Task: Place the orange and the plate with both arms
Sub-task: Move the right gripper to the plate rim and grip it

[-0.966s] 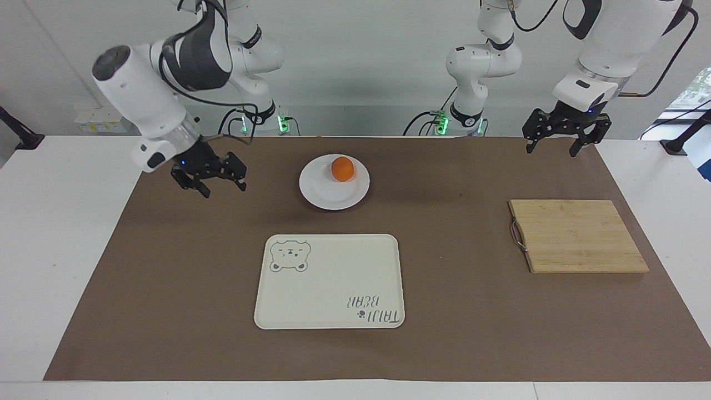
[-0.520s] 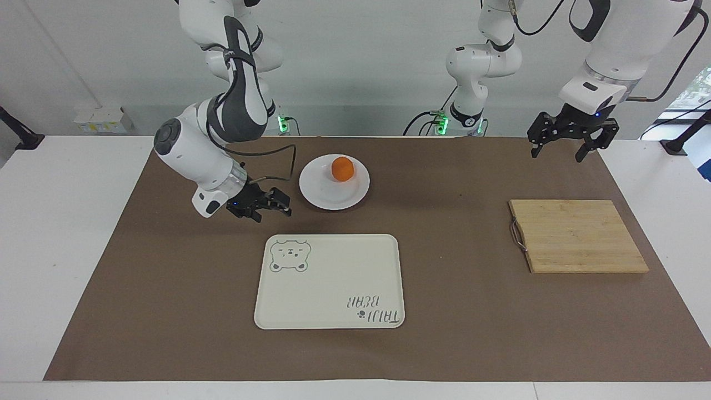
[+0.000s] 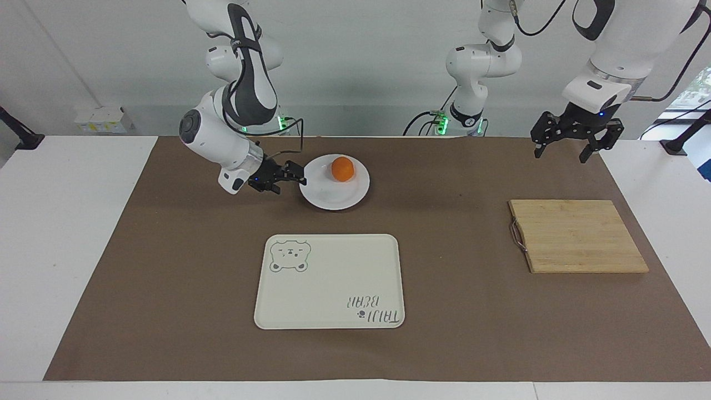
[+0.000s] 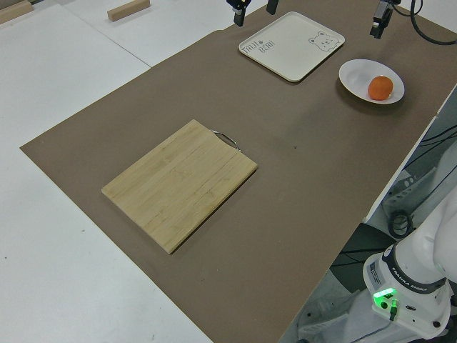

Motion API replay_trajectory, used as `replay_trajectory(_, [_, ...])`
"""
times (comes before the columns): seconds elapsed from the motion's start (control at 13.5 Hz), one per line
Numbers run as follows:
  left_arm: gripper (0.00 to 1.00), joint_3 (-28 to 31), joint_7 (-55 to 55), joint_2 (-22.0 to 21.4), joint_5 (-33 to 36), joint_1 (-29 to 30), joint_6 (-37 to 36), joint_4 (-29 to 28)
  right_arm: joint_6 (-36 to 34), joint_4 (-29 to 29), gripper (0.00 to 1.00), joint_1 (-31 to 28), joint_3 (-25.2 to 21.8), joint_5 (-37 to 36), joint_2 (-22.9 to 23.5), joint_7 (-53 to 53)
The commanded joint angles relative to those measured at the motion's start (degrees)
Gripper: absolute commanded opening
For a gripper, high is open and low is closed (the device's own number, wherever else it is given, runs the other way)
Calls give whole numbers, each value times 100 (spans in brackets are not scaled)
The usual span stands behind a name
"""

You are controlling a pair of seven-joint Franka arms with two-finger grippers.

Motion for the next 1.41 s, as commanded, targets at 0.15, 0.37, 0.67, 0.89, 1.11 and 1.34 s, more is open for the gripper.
replay_trajectory(0.15, [100,67,-175,-5,0,74,-445,122,202,-792,100,80,5,432,-399,-616])
replay_trajectory(0.37, [100,67,-324,-13,-8,74,-568,131,307,-1003,100,71,5,432,-399,-906])
replay_trajectory(0.67, [100,76,-439,-39,-114,161,-622,105,360,-1179,100,80,5,659,-355,-1038])
replay_trajectory(0.89, [100,50,-404,-66,-105,144,-613,87,622,-1469,100,386,5,1056,-408,-1039])
replay_trajectory(1.11, [100,50,-421,-66,-105,161,-595,87,694,-1636,100,414,5,1074,-408,-1056])
replay_trajectory(1.34, [100,50,-421,-66,-105,170,-586,87,703,-1750,100,423,5,1091,-487,-1056])
